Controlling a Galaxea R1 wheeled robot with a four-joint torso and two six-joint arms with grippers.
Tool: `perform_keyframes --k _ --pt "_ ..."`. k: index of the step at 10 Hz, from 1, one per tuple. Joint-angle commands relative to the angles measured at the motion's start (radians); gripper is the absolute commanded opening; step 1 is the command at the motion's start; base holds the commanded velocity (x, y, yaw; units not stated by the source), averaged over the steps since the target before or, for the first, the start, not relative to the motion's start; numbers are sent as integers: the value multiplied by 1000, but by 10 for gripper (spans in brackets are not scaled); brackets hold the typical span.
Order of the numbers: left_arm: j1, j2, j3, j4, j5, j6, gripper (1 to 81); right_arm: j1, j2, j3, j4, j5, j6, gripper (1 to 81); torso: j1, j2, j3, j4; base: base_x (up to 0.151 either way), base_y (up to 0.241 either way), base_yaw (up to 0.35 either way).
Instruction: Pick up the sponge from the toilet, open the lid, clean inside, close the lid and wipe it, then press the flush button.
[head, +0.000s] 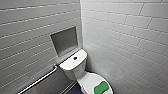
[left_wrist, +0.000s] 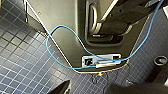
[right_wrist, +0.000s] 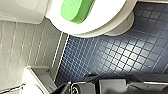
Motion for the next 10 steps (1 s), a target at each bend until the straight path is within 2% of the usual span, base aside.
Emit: perform_keyframes --k 1,3,7,8,9,10 --pt "16 4 -1 -5 74 0 811 116 23 -48 1 -38 50 811 64 -100 0 0 0 0 0" --pt "16 15 -3 -3 76 0 811 138 50 -80 1 -37 81 811 110 -172 -89 0 0 0 0" --pt "16 24 -24 -6 76 -3 811 193 64 -128 2 -37 113 811 188 -296 -161 0 0 0 0" --pt "18 27 -24 -6 77 -3 811 210 78 -146 2 -37 125 811 215 -337 -174 0 0 0 0" --pt "24 29 -24 -8 77 -5 811 223 97 -166 4 -37 134 811 238 -374 -134 0 0 0 0" --pt "44 35 -18 -12 74 -5 811 231 115 -182 4 -37 154 811 262 -410 -140 0 0 0 0"
